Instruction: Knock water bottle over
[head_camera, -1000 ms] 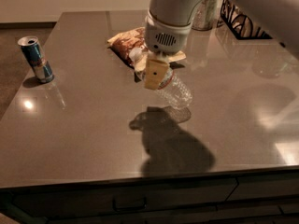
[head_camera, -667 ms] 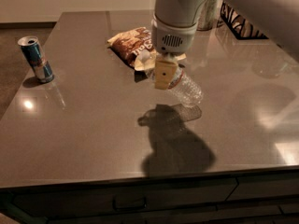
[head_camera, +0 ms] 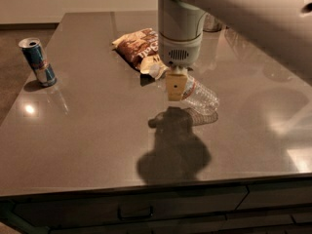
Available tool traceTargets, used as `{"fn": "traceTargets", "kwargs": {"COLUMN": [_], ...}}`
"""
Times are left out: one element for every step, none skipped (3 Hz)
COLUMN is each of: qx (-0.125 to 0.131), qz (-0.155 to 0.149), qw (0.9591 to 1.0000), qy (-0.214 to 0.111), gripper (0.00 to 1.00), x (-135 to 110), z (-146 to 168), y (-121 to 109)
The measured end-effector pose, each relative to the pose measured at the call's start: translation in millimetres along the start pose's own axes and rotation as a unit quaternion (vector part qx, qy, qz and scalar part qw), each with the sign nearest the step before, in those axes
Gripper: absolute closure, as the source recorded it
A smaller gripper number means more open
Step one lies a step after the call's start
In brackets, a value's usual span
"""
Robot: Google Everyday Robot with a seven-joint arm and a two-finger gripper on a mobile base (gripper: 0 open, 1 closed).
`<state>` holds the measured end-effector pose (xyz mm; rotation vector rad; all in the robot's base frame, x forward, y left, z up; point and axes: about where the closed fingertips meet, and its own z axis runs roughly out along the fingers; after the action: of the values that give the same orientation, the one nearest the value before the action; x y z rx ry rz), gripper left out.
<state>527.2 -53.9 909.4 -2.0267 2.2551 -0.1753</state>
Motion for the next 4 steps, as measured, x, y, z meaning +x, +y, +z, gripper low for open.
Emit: {"fn": "traceTargets", "kwargs": {"qx": [0.002, -0.004, -0.016, -0.027], "qz": [-0.009, -0.018, -0.028, -0.035], "qw": [0.9997, 0.9993, 0.9988, 0.9985], "qy": [0.020, 0.032, 0.036, 0.032], "gripper": [0.84, 0.61, 0.30, 0.06], "x": [2, 2, -2, -8], "z": [7, 16, 28, 37], "y": [3, 9, 21, 29]}}
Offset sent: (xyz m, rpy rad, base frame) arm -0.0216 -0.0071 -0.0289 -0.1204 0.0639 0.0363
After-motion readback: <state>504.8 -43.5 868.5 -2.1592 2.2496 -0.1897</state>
